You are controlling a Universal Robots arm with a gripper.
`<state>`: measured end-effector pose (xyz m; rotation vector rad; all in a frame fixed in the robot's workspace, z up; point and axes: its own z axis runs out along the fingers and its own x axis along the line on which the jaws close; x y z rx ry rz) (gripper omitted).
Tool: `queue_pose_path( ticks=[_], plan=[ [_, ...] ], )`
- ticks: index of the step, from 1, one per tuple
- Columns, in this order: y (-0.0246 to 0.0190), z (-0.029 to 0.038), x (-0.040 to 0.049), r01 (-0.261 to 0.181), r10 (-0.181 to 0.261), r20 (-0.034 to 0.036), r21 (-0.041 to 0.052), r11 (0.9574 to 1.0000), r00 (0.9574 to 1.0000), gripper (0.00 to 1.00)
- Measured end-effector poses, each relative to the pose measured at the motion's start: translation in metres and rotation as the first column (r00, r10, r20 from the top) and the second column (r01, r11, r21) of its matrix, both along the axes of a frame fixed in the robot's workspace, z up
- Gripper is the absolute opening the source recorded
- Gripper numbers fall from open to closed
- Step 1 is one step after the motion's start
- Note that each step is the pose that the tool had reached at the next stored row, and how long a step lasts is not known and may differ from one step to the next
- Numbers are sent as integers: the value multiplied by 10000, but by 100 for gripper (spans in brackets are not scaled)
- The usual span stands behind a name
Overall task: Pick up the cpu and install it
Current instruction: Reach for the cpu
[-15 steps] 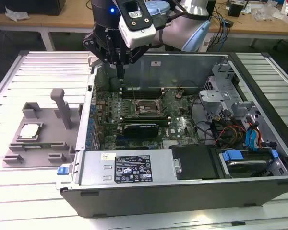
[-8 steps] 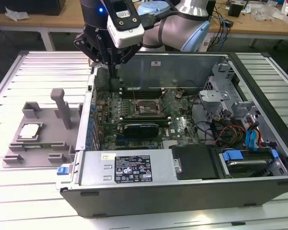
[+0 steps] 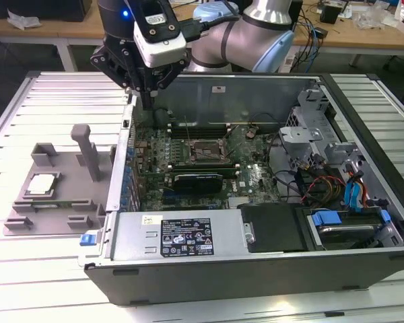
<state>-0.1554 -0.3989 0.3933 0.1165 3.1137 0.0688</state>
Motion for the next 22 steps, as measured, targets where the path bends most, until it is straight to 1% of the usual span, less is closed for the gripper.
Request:
queue_pose_path(
  ticks=[2, 5, 11, 15, 18, 20, 22],
  plan=[
    [0, 0, -40, 1, -1, 0, 1, 10000, 10000, 11],
    [0, 0, -77, 1, -1, 1, 1, 10000, 10000, 11],
    [0, 0, -227, 1, -1, 1, 1, 10000, 10000, 11],
    [0, 0, -267, 1, -1, 1, 1, 10000, 10000, 11],
    [0, 0, -323, 0, 0, 0, 1, 10000, 10000, 11],
    [0, 0, -344, 0, 0, 1, 0, 10000, 10000, 11],
    [0, 0, -400, 1, -1, 1, 0, 10000, 10000, 11]
  ],
)
